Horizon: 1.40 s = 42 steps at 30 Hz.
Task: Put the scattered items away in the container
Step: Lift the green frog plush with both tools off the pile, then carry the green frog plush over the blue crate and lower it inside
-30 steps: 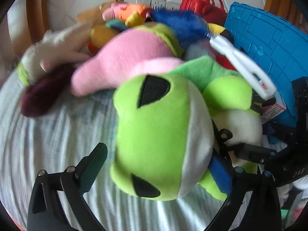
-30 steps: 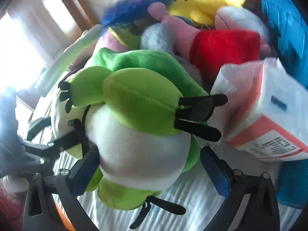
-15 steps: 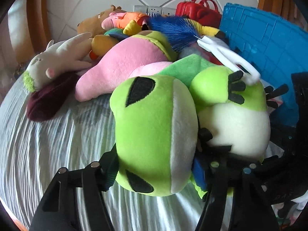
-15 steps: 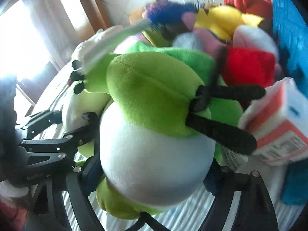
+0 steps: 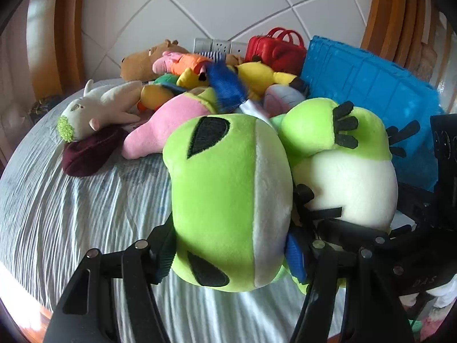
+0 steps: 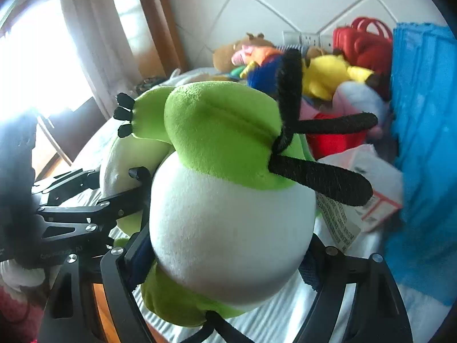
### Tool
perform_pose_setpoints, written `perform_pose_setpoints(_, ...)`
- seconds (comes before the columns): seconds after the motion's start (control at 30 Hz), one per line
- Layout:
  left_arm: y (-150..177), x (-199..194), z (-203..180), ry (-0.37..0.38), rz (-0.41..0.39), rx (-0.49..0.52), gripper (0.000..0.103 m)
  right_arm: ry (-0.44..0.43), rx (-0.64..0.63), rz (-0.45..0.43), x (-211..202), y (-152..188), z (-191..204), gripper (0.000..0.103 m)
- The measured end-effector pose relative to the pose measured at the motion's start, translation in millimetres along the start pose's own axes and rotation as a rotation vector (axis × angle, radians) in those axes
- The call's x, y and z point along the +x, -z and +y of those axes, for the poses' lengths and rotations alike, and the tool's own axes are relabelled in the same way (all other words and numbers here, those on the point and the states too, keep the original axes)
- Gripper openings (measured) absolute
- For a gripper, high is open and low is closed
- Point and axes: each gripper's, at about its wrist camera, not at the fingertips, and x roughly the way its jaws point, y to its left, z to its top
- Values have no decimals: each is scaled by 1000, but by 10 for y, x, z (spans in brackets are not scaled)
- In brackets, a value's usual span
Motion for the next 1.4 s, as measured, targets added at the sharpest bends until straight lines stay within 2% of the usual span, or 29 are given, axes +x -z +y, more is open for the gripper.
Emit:
perform_pose_setpoints(0.3,160,-430,-612,-9,-44,40,63,-9,2,-64,-722,319,-185,83)
perform_pose_setpoints(0.73,60,-810,-1271,65,-57,140,63,62,73,-138,-1496,496,-385,83)
perform_pose_setpoints(1.2,209,-804,-1972,265,-1,309,63,254,250,-164,-2061,1040,-548,83)
perform_pose_setpoints(1.4,-58,-1010,-2349,336,-5,391,63,338,299,-217,-2470,990,-572,83)
